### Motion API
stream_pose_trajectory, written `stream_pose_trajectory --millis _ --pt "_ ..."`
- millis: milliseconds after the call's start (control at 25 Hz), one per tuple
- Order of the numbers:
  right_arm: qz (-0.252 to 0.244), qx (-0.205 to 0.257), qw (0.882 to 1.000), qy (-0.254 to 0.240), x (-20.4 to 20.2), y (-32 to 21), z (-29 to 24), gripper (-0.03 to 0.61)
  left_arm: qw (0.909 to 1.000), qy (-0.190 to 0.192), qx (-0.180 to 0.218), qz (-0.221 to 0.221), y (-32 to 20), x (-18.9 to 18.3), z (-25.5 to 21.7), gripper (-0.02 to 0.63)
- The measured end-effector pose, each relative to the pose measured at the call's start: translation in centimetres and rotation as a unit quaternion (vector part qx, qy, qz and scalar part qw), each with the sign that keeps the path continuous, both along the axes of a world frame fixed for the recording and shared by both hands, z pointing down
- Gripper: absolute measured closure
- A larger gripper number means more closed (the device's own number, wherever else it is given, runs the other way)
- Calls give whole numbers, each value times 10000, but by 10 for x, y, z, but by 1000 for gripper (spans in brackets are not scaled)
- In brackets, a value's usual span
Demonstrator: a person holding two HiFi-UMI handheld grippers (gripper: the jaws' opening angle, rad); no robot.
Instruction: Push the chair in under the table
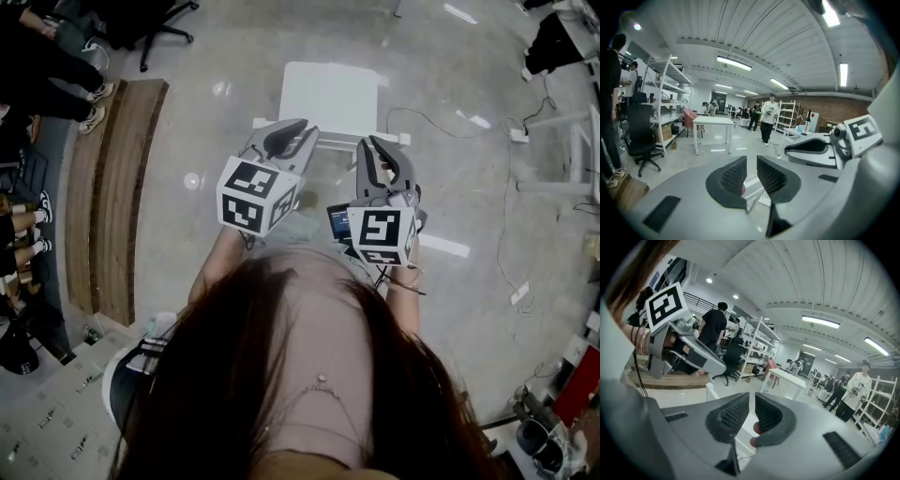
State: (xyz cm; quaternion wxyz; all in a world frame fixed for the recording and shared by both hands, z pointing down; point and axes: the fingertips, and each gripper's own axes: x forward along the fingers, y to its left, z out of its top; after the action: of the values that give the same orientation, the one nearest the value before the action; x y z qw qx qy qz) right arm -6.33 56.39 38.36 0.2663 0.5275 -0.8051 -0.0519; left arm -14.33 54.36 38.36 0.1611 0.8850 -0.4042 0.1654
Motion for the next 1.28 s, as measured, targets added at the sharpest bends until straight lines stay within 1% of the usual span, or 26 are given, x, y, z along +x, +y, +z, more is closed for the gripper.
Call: stream_pose_trajectory --millis 160,360,600,880,1080,1280 --pt "-180 -109 9996 188 -3 -9 15 555 9997 -178 -97 116 -8 4 13 540" --pt "-374 -264 9982 378 -13 -15 33 548 9990 -181 -281 295 -12 5 25 523" --pt "-546 -482 9953 638 -16 -24 54 510 9957 -650 -473 465 -19 4 52 505" --pt "-680 -727 9910 892 -16 -38 80 482 9908 -1061 -624 565 -31 1 77 486" --pt "-786 -902 9865 1116 -13 -43 97 469 9875 -1319 -568 646 -40 4 91 475" --pt "-871 -1038 9825 1278 -14 -46 112 459 9812 -1624 -639 826 -39 6 108 449"
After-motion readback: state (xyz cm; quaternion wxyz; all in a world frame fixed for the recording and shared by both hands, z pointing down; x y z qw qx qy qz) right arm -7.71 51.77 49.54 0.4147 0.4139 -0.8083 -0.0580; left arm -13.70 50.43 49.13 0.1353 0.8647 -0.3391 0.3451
